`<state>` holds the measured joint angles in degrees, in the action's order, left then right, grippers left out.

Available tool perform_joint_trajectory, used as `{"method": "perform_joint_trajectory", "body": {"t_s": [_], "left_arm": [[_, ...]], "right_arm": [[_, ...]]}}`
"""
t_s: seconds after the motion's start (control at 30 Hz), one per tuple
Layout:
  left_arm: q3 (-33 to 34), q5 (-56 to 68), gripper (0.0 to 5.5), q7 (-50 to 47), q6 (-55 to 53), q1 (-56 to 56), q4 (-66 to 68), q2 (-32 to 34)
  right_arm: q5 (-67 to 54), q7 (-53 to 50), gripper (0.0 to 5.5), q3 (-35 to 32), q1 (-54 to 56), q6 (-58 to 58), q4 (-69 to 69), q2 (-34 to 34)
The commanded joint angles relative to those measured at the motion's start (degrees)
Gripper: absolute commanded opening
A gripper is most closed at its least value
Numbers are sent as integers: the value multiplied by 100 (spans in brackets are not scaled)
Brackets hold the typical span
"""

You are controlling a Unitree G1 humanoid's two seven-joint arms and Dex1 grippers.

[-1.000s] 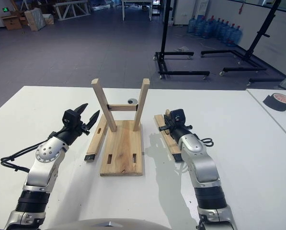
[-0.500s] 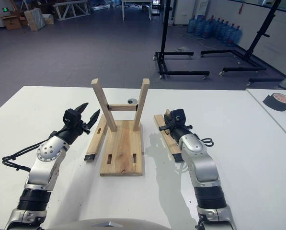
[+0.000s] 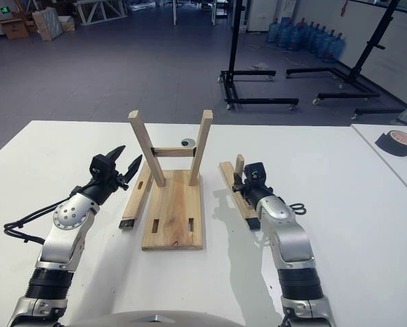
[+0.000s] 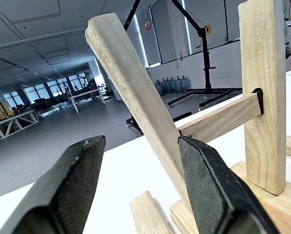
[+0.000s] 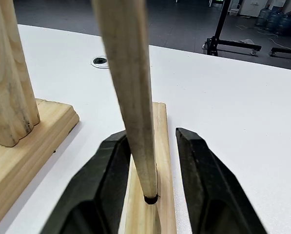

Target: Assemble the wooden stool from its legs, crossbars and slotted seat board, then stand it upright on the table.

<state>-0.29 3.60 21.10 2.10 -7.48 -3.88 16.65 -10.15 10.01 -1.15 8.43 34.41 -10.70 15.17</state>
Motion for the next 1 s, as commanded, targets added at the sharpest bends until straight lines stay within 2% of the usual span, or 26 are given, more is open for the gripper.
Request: {"method": "perform_joint_trajectory", "body": {"t_s": [0.03, 0.17, 0.43, 0.57, 0.63, 0.8, 0.87, 1.0], "left_arm": [[28, -16, 268, -15, 37, -92, 70, 19], [49, -4, 268, -1, 45, -84, 69, 41], [59, -24, 268, -10, 48, -87, 69, 27], [11, -53, 268, -42, 64, -149, 128, -30], [-6, -55, 268, -45, 81, -165, 162, -51], [-42, -21, 268, -4, 83, -223, 259, -57], [-41, -10, 268, 23, 106, -230, 332, -42], [-32, -16, 268, 25, 132, -220, 365, -43]], "right_arm": [[51, -36, 238, -96, 123, -115, -126, -14], [122, -38, 310, -105, 294, -268, -342, 33], [58, -78, 310, -353, 1472, -30, -786, 117], [197, -231, 310, -439, 2280, -84, -255, 106], [403, -310, 310, -229, 2443, -235, 236, 42], [1116, -212, 310, 603, 1333, -830, 1782, 61], [1153, -191, 310, 562, 1102, -997, 2163, 71], [1015, -167, 310, 304, 1381, -1172, 2170, 47]]}}
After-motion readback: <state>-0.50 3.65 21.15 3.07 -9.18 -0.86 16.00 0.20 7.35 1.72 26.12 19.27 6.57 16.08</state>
